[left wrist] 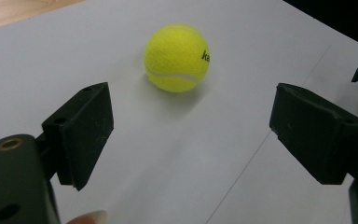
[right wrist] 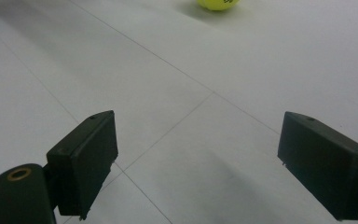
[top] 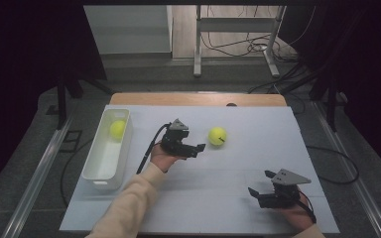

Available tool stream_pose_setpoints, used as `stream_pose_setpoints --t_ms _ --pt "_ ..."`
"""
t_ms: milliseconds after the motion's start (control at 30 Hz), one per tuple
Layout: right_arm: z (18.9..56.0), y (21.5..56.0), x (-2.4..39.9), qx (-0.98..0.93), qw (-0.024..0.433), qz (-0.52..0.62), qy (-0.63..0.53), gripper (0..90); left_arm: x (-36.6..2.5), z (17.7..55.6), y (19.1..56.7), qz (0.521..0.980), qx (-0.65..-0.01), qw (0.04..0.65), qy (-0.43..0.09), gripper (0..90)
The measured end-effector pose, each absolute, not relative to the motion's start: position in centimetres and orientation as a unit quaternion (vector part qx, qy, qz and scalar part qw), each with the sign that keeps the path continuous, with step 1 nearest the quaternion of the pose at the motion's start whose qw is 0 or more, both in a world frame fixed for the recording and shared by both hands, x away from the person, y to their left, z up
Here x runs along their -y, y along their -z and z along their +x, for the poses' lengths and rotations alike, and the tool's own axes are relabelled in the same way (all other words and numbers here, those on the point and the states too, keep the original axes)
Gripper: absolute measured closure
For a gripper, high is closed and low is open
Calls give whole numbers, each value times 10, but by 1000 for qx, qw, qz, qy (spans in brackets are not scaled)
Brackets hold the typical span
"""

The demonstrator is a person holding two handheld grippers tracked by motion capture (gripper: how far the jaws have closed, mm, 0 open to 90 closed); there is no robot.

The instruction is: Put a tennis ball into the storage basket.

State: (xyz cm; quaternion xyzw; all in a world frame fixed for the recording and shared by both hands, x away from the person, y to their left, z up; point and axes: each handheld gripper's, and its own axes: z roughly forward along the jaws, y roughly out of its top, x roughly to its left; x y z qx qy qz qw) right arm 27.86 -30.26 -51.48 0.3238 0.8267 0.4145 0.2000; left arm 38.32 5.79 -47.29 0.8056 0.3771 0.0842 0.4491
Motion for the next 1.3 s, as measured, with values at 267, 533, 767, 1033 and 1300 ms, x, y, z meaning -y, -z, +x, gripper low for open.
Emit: stream_pose_setpoints --t_ms 267,533,767,1033,1300 --pt "279 515 302 -827 201 323 -415 124 -50 388 479 809 -377 444 -80 142" --pt "279 515 302 -828 200 322 -414 124 -38 395 482 813 -376 436 -84 141" --pt "278 515 303 -829 197 321 -414 124 -29 402 486 821 -374 423 -87 139" --pt "278 515 303 -830 196 321 -413 124 -22 409 491 824 -378 414 -82 138" --pt "279 516 303 -830 195 320 -413 124 -15 421 494 830 -380 401 -80 136"
